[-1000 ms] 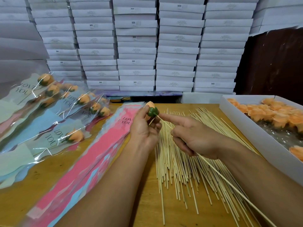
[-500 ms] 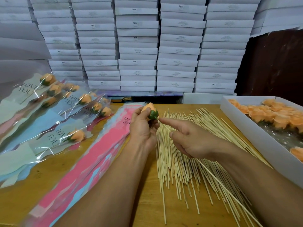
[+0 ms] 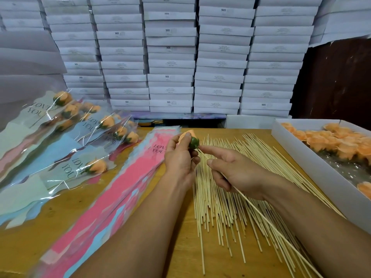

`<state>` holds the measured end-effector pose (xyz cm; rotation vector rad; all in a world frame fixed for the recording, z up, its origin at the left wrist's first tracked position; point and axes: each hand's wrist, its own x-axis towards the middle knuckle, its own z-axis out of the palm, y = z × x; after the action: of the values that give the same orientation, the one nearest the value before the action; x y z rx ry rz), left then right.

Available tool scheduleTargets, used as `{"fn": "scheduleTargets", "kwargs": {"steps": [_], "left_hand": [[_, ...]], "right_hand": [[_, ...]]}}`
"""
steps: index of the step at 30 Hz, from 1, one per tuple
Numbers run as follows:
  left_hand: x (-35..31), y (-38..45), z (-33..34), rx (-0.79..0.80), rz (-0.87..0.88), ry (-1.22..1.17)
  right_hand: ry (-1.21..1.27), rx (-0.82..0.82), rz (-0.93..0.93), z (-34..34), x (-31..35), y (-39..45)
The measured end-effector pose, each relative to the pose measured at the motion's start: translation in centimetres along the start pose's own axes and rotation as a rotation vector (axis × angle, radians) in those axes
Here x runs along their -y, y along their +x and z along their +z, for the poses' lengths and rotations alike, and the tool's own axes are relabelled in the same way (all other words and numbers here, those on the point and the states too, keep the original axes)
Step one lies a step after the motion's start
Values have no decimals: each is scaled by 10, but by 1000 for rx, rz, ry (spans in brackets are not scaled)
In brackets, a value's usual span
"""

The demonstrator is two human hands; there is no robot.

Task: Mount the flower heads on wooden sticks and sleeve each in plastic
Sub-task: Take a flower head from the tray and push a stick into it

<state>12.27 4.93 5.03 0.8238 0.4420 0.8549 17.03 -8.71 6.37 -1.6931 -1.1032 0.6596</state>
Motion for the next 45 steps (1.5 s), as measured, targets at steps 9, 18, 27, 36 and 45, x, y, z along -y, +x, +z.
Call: {"fn": "scheduleTargets", "kwargs": {"steps": [9, 18, 27, 36, 45], "left_hand": [[2, -2, 1, 8, -10, 60], [2, -3, 0, 14, -35, 81], [-12, -1, 7, -115, 136, 586], [-81, 61, -44, 257, 384, 1973], [-58, 81, -106, 445, 234, 2168]], "right_hand": [[87, -98, 105, -2, 9, -1], [77, -90, 123, -4, 7, -2], [92, -161, 100, -9, 4, 0], [102, -204, 92, -11, 2, 2], [88, -190, 91, -13, 2, 3]]}}
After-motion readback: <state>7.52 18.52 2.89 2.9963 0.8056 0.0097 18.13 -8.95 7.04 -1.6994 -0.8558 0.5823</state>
